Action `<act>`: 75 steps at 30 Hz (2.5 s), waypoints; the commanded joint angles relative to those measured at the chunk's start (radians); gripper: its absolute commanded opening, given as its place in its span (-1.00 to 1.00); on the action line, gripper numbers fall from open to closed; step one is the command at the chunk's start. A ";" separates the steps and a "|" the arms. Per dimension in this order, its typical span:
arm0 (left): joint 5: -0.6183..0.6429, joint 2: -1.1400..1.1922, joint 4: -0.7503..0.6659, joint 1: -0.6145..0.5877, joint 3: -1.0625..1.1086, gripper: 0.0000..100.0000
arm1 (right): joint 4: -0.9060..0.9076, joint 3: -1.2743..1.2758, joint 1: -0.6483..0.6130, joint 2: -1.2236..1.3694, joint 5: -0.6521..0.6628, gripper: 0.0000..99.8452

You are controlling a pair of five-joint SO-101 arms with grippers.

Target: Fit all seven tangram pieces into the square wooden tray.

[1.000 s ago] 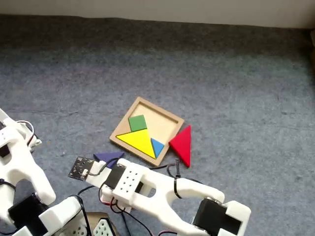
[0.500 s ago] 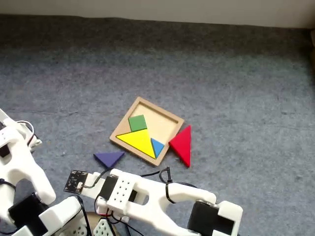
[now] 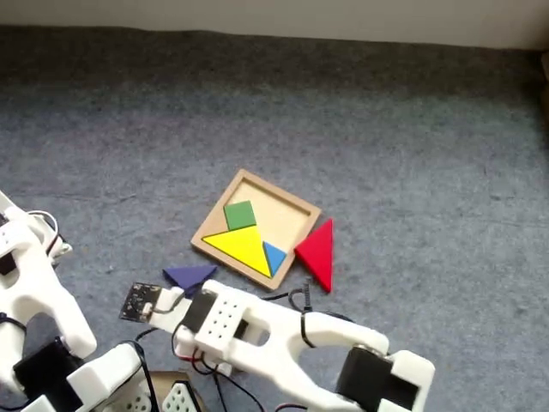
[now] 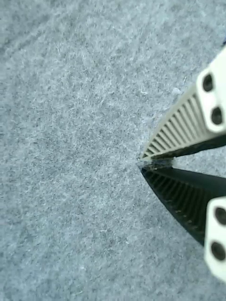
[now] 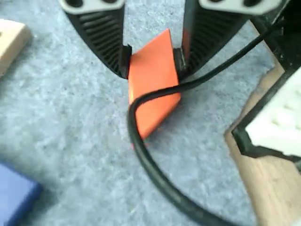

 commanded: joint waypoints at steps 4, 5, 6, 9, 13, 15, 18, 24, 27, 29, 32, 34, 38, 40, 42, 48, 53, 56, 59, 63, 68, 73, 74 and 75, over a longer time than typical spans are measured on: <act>-0.003 -0.036 0.000 0.013 -0.039 -0.98 | 0.015 -0.002 0.188 -0.199 0.150 -0.98; -0.003 -0.036 0.000 0.016 -0.039 -0.98 | 0.015 -0.001 0.217 -0.214 0.170 -0.98; -0.003 -0.036 0.000 0.019 -0.039 -0.98 | 0.012 -0.001 0.249 -0.226 0.189 -0.98; -0.003 -0.036 0.000 0.019 -0.039 -0.98 | -0.053 0.001 0.346 -0.240 0.226 -0.98; -0.003 -0.036 0.000 0.019 -0.039 -0.98 | -0.136 0.001 0.463 -0.225 0.275 -0.98; -0.003 -0.035 0.000 0.019 -0.039 -0.98 | -0.157 0.001 0.481 -0.206 0.275 -0.98; -0.005 -0.035 0.000 0.019 -0.039 -0.98 | -0.193 0.001 0.479 -0.153 0.272 -0.97; -0.005 -0.035 0.000 0.019 -0.039 -0.98 | -0.162 -0.010 0.453 -0.030 0.245 -0.84; -0.005 -0.035 0.000 0.019 -0.039 -0.98 | -0.087 -0.021 0.435 -0.047 0.184 -0.72; -0.005 -0.035 0.000 0.019 -0.039 -0.98 | -0.051 -0.042 0.427 -0.081 0.183 -0.71; -0.006 -0.035 0.000 0.021 -0.039 -0.98 | -0.002 -0.051 0.426 -0.143 0.180 -0.71; -0.006 -0.035 0.000 0.021 -0.039 -0.98 | 0.008 -0.051 0.426 -0.182 0.180 -0.71; -0.006 -0.035 0.000 0.021 -0.039 -0.98 | 0.002 -0.051 0.426 -0.209 0.180 -0.71; -0.006 -0.035 0.000 0.021 -0.039 -0.98 | 0.007 -0.053 0.426 -0.209 0.180 -0.71; -0.006 -0.035 0.000 0.021 -0.039 -0.98 | 0.010 -0.051 0.423 -0.214 0.180 -0.71; -0.006 -0.035 0.000 0.033 -0.039 -0.98 | 0.111 -0.059 0.378 -0.219 0.114 -0.53; -0.006 -0.035 0.000 0.042 -0.039 -0.98 | 0.097 -0.061 0.427 -0.219 0.103 -0.52; -0.006 -0.035 0.000 0.042 -0.039 -0.98 | 0.025 -0.061 0.492 -0.219 0.101 -0.56; -0.006 -0.035 0.000 0.042 -0.039 -0.98 | -0.070 -0.056 0.567 -0.208 0.101 -0.62; -0.006 -0.035 0.000 0.042 -0.039 -0.98 | -0.183 -0.051 0.613 -0.206 0.106 -0.65; -0.006 -0.035 0.000 0.042 -0.038 -0.98 | -0.194 -0.050 0.616 -0.205 0.109 -0.74; -0.006 -0.035 0.000 0.042 -0.038 -0.98 | -0.170 -0.048 0.616 -0.205 0.110 -0.95; -0.006 -0.035 0.000 0.042 -0.038 -0.98 | -0.160 -0.048 0.613 -0.205 0.110 -0.95; -0.006 -0.035 0.000 0.042 -0.038 -0.98 | -0.154 -0.048 0.611 -0.205 0.110 -0.95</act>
